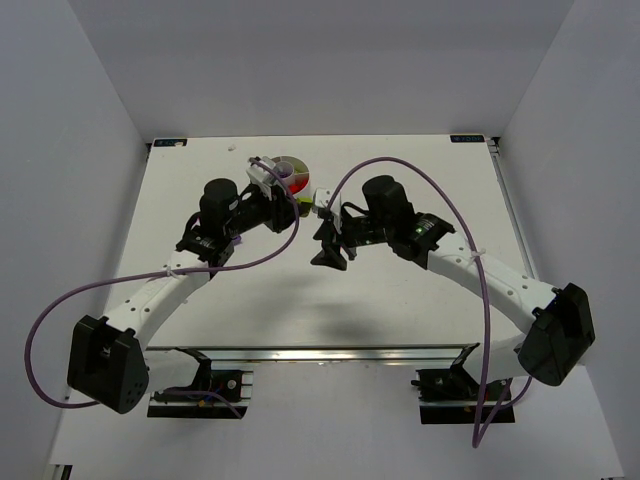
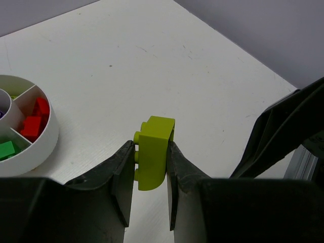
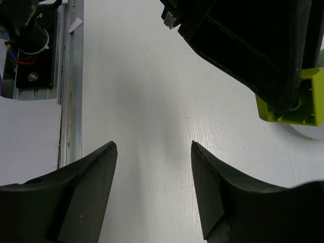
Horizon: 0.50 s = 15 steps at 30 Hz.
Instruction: Sort the legos into containers by color
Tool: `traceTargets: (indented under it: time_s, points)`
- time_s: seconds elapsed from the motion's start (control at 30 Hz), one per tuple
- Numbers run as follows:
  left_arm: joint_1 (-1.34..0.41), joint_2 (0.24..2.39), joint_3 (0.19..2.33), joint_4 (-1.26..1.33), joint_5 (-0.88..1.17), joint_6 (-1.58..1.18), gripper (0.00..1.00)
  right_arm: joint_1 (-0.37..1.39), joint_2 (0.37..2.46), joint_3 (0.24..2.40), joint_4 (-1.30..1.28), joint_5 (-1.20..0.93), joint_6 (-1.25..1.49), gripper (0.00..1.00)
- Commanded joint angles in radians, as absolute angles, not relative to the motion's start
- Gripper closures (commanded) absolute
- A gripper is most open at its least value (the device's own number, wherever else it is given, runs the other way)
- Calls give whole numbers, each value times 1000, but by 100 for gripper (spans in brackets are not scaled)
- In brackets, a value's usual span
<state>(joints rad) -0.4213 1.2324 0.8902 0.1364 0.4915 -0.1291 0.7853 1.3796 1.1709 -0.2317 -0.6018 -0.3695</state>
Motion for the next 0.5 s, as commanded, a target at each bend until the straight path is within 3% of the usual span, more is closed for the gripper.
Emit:
traceTargets:
  time_s: [0.0,0.27,0.47]
  points:
    - [-425,1219,881,163,517,-135,98,782,1351,1192,-213,-591,-386,32]
    - [-426,1227,858,219,597,-163,98,752,1368,1174,-135,-515,-336,25]
    - [-426,1206,825,305,673,-198,98,559,1358,1144,12,-701,-129,27]
